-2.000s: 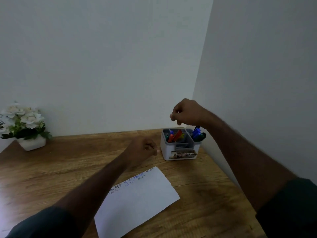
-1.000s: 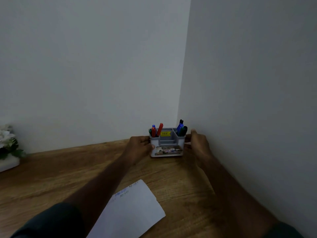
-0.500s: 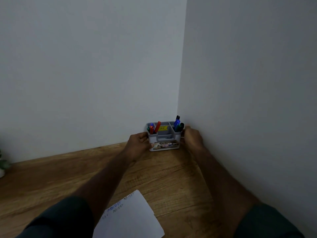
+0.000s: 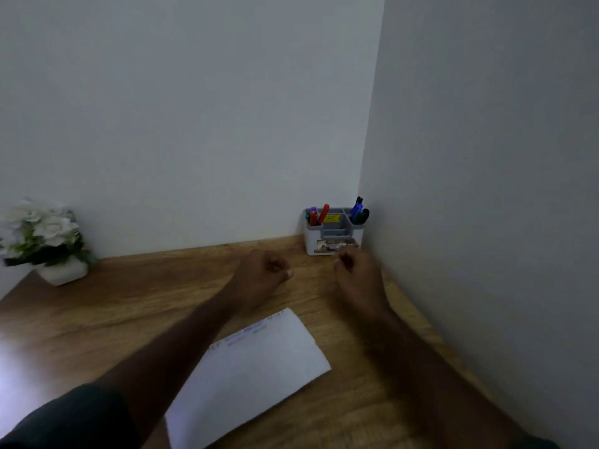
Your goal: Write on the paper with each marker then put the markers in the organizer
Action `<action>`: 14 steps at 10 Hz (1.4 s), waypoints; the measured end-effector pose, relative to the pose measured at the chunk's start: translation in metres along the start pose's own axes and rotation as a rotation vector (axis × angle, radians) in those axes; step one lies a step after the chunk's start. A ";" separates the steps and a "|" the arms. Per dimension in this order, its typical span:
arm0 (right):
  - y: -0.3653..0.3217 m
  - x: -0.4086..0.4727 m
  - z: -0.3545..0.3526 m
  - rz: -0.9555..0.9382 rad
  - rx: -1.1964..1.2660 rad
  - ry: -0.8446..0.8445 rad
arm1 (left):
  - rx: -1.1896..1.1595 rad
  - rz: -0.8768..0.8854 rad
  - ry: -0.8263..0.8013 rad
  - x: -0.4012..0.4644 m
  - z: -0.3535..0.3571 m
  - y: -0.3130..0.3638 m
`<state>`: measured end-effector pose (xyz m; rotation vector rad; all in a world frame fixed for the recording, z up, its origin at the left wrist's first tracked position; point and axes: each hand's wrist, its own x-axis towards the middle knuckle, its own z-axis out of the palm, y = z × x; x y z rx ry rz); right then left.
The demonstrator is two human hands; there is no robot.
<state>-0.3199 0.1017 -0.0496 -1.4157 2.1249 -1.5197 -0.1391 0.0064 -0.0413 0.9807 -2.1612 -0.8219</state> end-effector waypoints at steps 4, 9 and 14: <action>-0.008 -0.103 0.015 -0.432 -0.207 -0.420 | 0.429 -0.052 0.118 -0.200 -0.067 -0.028; 0.001 -0.103 0.027 -0.498 -0.426 -0.344 | 0.541 0.023 -0.279 -0.144 -0.082 -0.081; -0.037 -0.110 0.015 -0.277 -0.567 -0.550 | 0.478 -0.162 -0.388 -0.152 -0.091 -0.060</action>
